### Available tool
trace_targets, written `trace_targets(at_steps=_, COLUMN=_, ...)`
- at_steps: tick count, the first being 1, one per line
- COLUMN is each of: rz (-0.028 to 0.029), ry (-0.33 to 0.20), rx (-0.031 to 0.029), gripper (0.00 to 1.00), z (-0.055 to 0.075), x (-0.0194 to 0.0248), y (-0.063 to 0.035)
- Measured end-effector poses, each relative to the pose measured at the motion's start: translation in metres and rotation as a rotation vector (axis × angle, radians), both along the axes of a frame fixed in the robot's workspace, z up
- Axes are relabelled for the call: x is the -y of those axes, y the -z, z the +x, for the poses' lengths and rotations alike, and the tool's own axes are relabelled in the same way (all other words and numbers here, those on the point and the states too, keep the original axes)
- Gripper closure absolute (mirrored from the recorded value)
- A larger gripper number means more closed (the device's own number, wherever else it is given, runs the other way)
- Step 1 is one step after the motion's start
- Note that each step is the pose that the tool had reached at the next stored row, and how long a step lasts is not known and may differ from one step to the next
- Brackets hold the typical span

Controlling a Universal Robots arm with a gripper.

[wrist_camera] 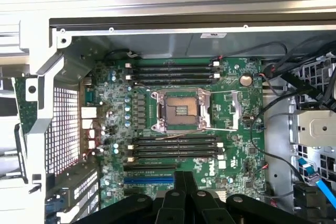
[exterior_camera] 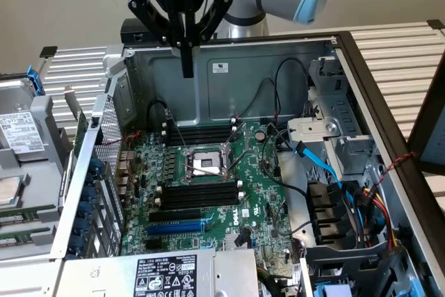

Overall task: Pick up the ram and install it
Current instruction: 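Reach for the ram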

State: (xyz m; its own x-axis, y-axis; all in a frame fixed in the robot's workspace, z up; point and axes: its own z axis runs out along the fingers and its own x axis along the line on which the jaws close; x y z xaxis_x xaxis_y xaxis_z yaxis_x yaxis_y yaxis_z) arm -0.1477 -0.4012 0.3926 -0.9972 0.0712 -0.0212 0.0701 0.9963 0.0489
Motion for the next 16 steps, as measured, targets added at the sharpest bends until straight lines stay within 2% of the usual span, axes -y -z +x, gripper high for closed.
trace_targets(at_steps=7, rz=0.0000, ry=0.000, rx=-0.0008, gripper=0.90, z=-0.029, x=0.0018, y=0.0000)
trace_targets(at_steps=16, rz=0.0000, ry=0.000, rx=-0.0096, gripper=0.90, z=-0.060, x=0.0035, y=0.0000)
